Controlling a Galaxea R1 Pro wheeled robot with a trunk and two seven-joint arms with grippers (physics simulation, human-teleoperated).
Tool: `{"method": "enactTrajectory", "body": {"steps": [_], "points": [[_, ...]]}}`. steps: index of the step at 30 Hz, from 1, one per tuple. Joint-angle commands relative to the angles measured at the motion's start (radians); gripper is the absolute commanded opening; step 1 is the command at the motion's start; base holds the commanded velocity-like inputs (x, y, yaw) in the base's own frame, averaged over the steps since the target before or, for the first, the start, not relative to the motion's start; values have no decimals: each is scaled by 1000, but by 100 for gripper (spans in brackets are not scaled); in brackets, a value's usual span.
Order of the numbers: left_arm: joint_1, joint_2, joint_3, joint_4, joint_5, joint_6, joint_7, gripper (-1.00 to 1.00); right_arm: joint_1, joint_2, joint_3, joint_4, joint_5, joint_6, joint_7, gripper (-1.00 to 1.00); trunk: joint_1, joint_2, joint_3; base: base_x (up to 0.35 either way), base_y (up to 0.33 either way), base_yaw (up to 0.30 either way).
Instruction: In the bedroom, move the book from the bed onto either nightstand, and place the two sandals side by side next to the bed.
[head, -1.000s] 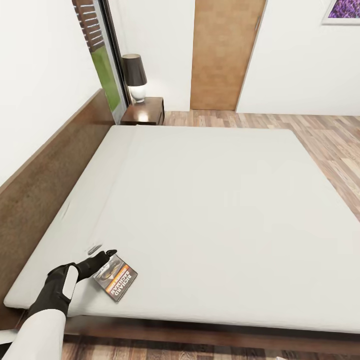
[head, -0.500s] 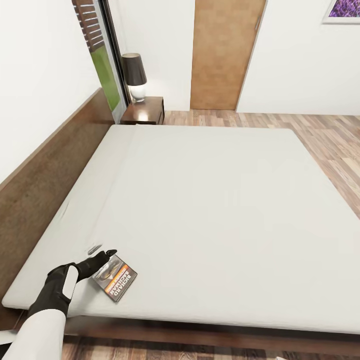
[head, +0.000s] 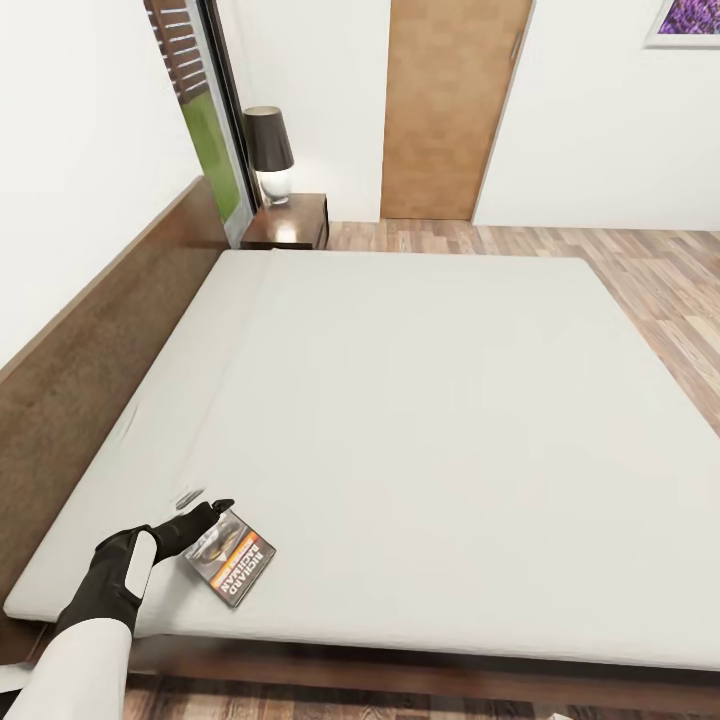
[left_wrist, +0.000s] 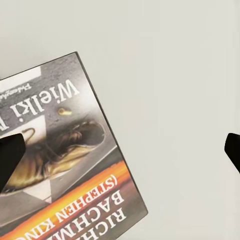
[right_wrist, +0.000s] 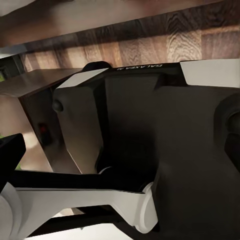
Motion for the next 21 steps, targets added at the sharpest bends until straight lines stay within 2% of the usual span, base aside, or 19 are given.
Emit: {"method": "enactTrajectory", "body": {"steps": [1, 9, 14, 15, 18, 21], "points": [[-1, 0, 3, -1, 10, 9, 1, 100, -1, 0, -7, 3, -5, 10, 4, 100, 0, -1, -1, 2, 1, 0], [-1, 0, 5, -2, 10, 9, 1, 100, -1, 0, -7, 3, -5, 10, 4, 100, 0, -1, -1, 0, 0, 0], [-1, 9, 45, -4, 10, 7, 2, 100, -1, 0, -7, 3, -5, 10, 4, 100, 0, -1, -1, 0, 0, 0], [-1, 25, 71, -5, 9, -16, 4, 100, -2, 2, -7, 3, -5, 10, 2, 100, 0, -1, -1, 0, 0, 0], [-1, 41, 82, -4, 9, -68, 6, 100, -1, 2, -7, 3, -5, 10, 2, 100, 0, -1, -1, 0, 0, 0], [-1, 45, 83, -4, 9, -107, 10, 100, -2, 1, -7, 3, -5, 10, 2, 100, 0, -1, -1, 0, 0, 0]]}}
